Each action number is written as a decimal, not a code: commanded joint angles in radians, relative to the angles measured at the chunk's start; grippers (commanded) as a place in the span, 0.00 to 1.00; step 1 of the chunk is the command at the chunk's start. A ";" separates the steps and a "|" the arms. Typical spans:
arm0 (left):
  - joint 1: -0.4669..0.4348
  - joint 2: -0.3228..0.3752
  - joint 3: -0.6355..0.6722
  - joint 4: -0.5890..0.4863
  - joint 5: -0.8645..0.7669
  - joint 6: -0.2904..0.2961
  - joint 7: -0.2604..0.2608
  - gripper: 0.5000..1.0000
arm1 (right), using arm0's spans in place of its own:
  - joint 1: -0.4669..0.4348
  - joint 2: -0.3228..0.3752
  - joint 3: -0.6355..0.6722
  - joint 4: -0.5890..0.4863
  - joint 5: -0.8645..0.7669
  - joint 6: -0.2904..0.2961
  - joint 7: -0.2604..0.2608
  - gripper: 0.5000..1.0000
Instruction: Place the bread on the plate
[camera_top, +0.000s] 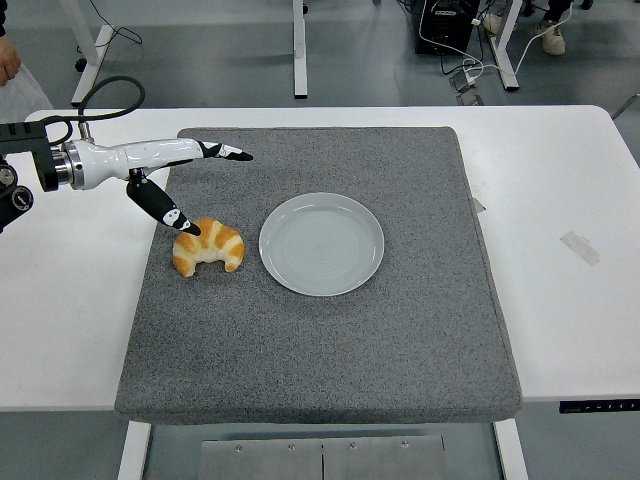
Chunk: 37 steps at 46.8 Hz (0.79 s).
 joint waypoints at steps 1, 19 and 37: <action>-0.003 -0.003 0.031 0.000 -0.001 0.036 0.000 0.97 | -0.002 0.000 0.000 0.000 0.000 0.000 0.000 1.00; -0.004 -0.035 0.141 0.001 0.002 0.143 0.000 0.96 | -0.005 0.000 0.000 -0.001 0.000 0.000 0.000 1.00; 0.006 -0.038 0.144 0.008 0.007 0.154 0.000 0.95 | -0.009 0.000 0.000 -0.001 0.000 0.000 0.000 1.00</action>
